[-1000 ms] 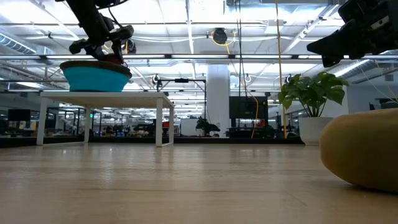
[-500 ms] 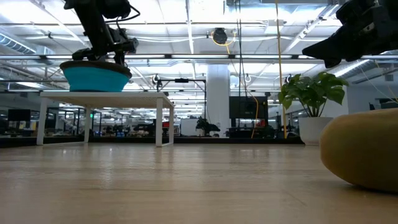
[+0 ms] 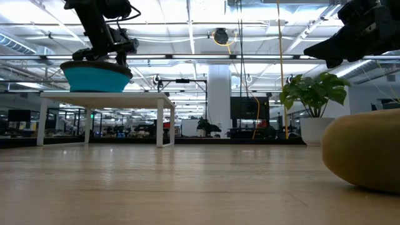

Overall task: Pick & Place Fruit
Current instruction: Put the pomegranate into the blue strainer bowl on the shelf, then put the left kiwi into the blue strainer bowl on the shelf

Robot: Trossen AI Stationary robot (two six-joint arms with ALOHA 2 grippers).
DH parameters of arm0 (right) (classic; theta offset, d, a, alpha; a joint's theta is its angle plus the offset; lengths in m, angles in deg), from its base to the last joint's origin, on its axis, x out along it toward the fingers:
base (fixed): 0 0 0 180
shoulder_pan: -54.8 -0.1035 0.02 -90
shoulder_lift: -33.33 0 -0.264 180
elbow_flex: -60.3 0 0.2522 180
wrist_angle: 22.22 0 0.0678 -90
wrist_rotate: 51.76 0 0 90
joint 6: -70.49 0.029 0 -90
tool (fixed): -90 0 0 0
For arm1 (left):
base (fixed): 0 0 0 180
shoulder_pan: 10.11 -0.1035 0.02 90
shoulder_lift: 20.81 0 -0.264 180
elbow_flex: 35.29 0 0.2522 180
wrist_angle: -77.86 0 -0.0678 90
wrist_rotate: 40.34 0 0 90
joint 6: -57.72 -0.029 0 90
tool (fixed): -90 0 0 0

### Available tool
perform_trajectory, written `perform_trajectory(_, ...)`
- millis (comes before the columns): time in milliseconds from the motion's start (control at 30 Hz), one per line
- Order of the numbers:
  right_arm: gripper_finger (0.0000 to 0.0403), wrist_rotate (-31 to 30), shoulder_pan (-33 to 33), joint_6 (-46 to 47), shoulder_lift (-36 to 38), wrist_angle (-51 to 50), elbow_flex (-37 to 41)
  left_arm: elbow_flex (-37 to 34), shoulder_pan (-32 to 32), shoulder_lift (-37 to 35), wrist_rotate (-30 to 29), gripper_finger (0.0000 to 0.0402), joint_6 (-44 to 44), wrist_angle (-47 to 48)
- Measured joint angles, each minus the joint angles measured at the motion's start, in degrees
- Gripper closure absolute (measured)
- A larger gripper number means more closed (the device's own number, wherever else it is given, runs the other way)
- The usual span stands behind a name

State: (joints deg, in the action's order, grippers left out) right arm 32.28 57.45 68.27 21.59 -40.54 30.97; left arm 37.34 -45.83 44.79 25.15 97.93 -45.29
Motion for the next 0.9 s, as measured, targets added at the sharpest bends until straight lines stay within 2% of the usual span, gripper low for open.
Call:
perform_trajectory(200,0.0403,0.0,0.0,0.0,0.0,0.0,0.0,0.5,-0.3,-1.0,0.0,0.0110,-1.5,0.4)
perform_trajectory(367,0.0403,0.0,0.0,0.0,0.0,0.0,0.0,5.6,-0.9,-2.7,0.0,0.0092,-3.0,0.2)
perform_trajectory(567,0.0403,0.0,0.0,-0.2,0.0,0.0,0.0,13.1,0.2,-3.1,1.7,0.0108,-7.0,0.3)
perform_trajectory(733,0.0403,0.6,0.0,0.4,0.0,0.0,0.0,17.0,4.1,-3.1,3.4,0.0135,-6.8,0.2)
perform_trajectory(900,0.0403,10.6,0.0,0.6,0.0,0.0,0.0,17.7,9.9,-3.1,3.6,0.0164,-5.1,0.2)
